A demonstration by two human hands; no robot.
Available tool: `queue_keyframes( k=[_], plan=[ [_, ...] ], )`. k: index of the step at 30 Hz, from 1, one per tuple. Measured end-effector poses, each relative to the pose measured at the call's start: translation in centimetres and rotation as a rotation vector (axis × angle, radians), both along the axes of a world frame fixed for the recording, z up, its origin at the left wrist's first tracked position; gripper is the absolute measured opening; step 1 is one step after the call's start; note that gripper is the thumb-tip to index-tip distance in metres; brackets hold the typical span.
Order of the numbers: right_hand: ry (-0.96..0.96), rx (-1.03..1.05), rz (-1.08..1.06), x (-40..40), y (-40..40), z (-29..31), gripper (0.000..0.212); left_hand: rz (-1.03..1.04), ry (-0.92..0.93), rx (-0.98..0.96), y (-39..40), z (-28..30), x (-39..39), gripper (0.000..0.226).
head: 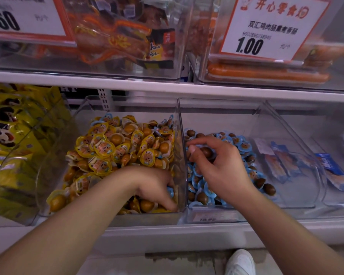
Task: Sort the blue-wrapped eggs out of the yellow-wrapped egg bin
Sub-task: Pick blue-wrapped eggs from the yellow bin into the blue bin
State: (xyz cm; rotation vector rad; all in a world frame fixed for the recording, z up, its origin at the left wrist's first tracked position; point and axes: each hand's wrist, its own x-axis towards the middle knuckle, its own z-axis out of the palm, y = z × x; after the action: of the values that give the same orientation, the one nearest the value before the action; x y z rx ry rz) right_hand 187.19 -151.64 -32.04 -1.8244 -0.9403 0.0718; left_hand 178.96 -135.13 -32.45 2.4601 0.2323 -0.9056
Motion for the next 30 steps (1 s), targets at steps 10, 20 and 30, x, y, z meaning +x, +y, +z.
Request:
queue_keyframes(
  k=[10, 20, 30],
  plan=[
    [0.002, 0.003, 0.011, 0.0, 0.6, 0.2, 0.010, 0.000, -0.048, -0.175, 1.1, -0.8, -0.7, 0.045],
    [0.018, 0.051, -0.012, 0.2, 0.4, 1.1, 0.009, 0.141, -0.403, 0.013, 5.1, 0.2, -2.4, 0.024],
    [0.005, 0.167, -0.101, -0.8, 1.9, 2.3, 0.011, 0.546, -0.800, -0.587, 4.0, 3.2, -3.6, 0.019]
  ],
)
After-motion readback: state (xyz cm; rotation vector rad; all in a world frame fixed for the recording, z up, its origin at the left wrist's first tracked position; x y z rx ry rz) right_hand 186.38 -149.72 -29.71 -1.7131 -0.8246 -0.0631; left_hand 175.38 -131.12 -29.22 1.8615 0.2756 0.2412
